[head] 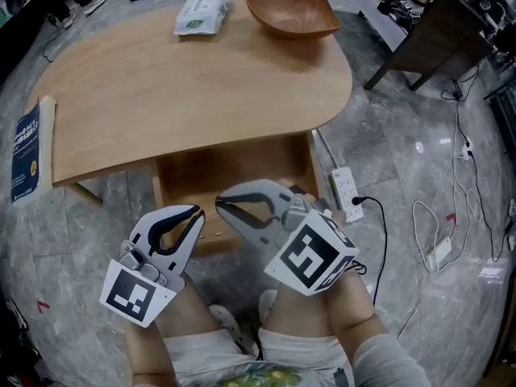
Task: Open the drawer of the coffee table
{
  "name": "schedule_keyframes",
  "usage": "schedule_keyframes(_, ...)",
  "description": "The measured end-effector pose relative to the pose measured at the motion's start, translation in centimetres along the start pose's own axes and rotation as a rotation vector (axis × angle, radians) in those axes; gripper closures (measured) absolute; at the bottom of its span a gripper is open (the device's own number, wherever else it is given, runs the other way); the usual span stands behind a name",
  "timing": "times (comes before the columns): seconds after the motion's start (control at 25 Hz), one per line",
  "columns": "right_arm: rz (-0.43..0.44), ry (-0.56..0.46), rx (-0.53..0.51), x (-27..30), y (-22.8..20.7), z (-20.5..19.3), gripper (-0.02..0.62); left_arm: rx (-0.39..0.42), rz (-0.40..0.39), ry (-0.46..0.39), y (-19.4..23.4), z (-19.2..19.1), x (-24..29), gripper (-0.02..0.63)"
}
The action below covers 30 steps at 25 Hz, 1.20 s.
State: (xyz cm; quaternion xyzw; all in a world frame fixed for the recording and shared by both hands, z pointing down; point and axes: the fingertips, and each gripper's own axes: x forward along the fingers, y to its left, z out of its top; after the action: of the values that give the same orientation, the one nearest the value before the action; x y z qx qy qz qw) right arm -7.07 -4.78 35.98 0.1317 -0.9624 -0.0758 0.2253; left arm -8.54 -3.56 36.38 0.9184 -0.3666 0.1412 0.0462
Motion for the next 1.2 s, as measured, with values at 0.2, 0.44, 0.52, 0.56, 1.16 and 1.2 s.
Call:
schedule_keyframes(0.2,-0.221,-0.287,0.123,-0.7,-3.3,4.0,0.574,-0.170,0.115,-0.228,2.0,3.7,-0.2,0.597)
schedule_keyframes(0.44,-0.347,-0.380,0.234,-0.5,-4.6,4.3,0.575,-0.134,0.298,-0.260,3.5,4.7,0.3,0.598)
schedule_keyframes(0.52,-0.370,-0.386,0.240,0.0,-4.6,4.3,0.575,-0.118,0.338,-0.248,3.7,4.6,0.6,0.598)
schedule_keyframes(0.56,-0.378,-0.394,0.248,0.2,-4.6,4.4,0.575,-0.117,0.352,-0.246,3.8,4.7,0.7,0.598)
schedule_keyframes(1.16,-0.402,-0.375,0.253,0.3,-4.5,4.3,0.575,-0.062,0.405,-0.231,3.2,5.1,0.6,0.600)
schedule_keyframes(1.2,-0.401,-0.375,0.252,0.3,-4.4,4.3,0.575,-0.060,0.407,-0.229,3.2,5.1,0.5,0.600)
